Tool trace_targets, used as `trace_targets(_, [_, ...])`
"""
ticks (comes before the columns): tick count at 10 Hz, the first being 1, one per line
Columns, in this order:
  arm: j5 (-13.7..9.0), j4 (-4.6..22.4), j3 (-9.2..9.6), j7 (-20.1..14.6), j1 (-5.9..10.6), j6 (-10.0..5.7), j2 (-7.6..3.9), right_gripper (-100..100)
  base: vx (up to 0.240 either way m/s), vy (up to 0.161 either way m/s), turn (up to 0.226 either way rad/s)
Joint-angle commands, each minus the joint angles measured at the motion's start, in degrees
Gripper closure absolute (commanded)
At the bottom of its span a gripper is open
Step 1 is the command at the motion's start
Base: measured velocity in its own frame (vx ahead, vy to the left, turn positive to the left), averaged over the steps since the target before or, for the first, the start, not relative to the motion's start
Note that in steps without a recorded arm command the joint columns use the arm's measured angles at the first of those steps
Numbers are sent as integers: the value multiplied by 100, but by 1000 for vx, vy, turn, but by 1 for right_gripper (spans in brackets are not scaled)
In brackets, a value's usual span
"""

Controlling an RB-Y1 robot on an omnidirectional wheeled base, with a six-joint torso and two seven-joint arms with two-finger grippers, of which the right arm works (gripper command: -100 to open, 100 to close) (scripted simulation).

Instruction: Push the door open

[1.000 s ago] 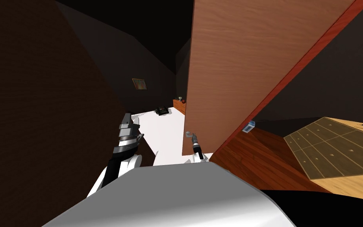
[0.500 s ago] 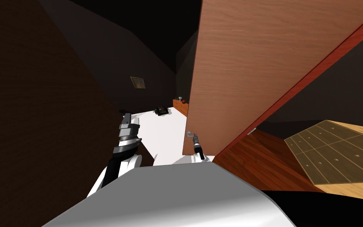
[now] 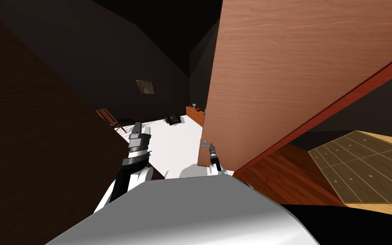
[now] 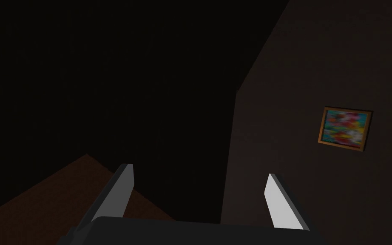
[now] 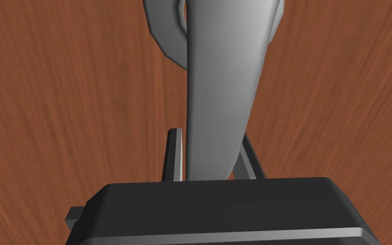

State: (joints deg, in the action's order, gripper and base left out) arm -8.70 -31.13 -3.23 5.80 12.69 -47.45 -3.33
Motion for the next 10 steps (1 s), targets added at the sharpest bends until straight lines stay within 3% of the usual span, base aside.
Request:
trace_targets(1, [-82,-62,-152,97,-47,-15,-88,100,123,22,-85])
trace_targets(4, [-116,-64,-209,150,-45,-23,-86,100,149,15,-66])
trace_targets(7, [-255,-74,-445,366,-37,-57,-29,100,197,56,-104])
trace_targets(8, [-255,-81,-445,366,-37,-57,-29,100,150,25,-62])
trace_targets(10, [-341,-80,-590,500,-32,-77,53,100,185,53,-88])
